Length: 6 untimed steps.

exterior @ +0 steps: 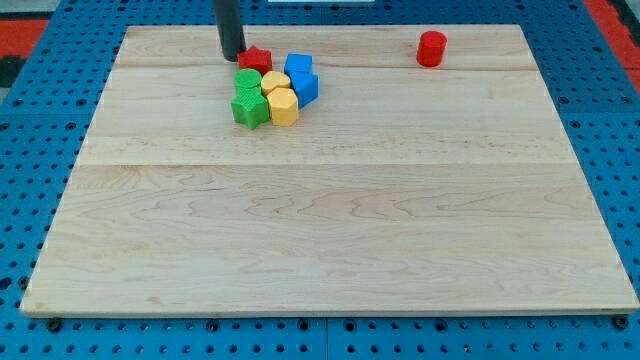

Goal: Point at the red circle

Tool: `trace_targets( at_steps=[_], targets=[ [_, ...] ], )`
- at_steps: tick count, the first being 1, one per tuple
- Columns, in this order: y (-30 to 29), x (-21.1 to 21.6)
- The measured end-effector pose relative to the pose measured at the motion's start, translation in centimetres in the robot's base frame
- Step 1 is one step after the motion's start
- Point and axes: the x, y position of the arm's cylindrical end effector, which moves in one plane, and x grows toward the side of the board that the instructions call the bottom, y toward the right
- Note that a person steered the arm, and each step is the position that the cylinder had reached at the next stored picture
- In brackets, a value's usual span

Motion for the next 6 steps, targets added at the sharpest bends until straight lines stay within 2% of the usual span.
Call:
trace_targets(
  at_steps=[2,3,4,5,6],
  targets=[
    [2.9,1.5],
    [2.9,-2.8],
    [11.2,-4.5],
    [23.8,-4.6],
    [27.4,-3.3]
  ],
)
